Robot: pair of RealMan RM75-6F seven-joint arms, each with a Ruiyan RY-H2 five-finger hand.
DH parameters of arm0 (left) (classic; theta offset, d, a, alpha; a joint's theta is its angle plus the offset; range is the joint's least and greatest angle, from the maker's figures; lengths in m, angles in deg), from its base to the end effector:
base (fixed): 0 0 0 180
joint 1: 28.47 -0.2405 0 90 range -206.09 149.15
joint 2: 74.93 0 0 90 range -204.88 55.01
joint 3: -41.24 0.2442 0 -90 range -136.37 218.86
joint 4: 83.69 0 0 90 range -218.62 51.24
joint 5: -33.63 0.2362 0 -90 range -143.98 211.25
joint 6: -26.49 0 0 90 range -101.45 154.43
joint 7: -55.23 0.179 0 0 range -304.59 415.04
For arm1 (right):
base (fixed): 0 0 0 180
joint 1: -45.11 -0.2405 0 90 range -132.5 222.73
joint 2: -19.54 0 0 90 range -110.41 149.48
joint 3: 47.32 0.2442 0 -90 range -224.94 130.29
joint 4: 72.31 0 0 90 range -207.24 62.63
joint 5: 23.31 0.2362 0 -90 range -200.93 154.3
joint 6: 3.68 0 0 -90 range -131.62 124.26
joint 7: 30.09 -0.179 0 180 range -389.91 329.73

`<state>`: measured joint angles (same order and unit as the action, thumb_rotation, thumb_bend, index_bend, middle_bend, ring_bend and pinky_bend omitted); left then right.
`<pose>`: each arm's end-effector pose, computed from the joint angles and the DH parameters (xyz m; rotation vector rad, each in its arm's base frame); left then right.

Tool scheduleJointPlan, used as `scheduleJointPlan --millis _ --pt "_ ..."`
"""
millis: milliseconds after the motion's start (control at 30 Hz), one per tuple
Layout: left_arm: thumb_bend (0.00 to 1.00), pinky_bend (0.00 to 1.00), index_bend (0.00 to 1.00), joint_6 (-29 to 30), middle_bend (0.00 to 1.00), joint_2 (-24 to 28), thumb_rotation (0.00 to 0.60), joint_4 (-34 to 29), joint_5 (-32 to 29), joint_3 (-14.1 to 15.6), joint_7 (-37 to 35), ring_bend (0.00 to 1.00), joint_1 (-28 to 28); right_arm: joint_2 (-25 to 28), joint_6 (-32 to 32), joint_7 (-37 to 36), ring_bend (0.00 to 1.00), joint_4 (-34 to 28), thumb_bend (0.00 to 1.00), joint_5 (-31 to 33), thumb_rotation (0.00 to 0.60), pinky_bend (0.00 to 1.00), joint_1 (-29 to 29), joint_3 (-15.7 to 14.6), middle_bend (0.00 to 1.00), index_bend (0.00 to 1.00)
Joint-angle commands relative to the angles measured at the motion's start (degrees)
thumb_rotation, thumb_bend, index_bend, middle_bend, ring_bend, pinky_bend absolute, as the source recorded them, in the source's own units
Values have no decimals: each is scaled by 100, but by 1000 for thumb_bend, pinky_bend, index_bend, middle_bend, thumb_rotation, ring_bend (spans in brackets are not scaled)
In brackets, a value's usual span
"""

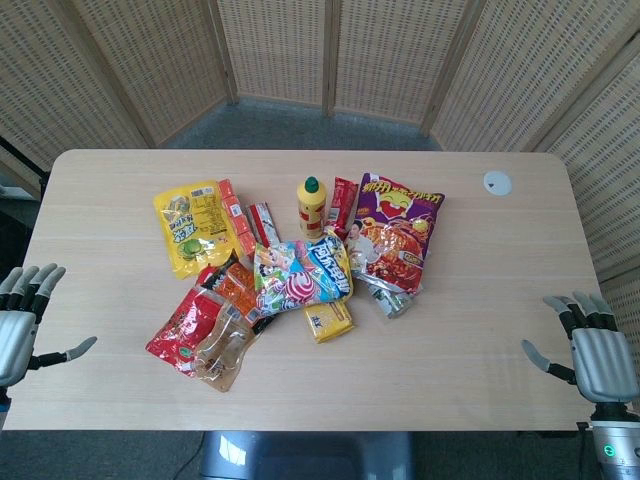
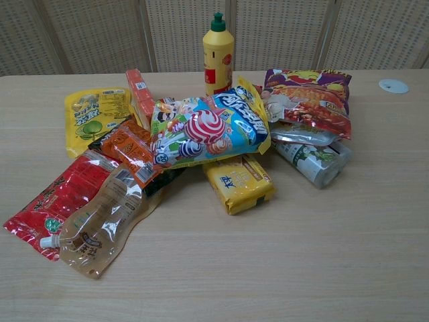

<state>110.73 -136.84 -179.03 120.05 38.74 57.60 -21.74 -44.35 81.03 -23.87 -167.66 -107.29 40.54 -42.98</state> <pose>-0.2959 0.2249 0.1324 -1.4334 -0.8728 -0.9040 -0.3035 -0.2208 0.1310 1.3675 -0.8640 0.8553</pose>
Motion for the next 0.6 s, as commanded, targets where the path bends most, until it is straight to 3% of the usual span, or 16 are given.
scheduleJointPlan --millis 33,367,600 --pt "17 0 0 -50 18 -17 278 37 -5 13 -39 19 16 6 -2 6 114 -34 254 1 38 0 0 2 248 200" --pt "17 0 0 -171 15 6 257 198 68 -5 -322 6 128 -41 -2 135 115 -136 255 -63 35 0 -38 10 248 200" --pt "17 0 0 -619 13 71 250 262 194 -21 -163 1 476 -52 -17 238 114 -214 253 -53 38 0 -74 41 248 200"
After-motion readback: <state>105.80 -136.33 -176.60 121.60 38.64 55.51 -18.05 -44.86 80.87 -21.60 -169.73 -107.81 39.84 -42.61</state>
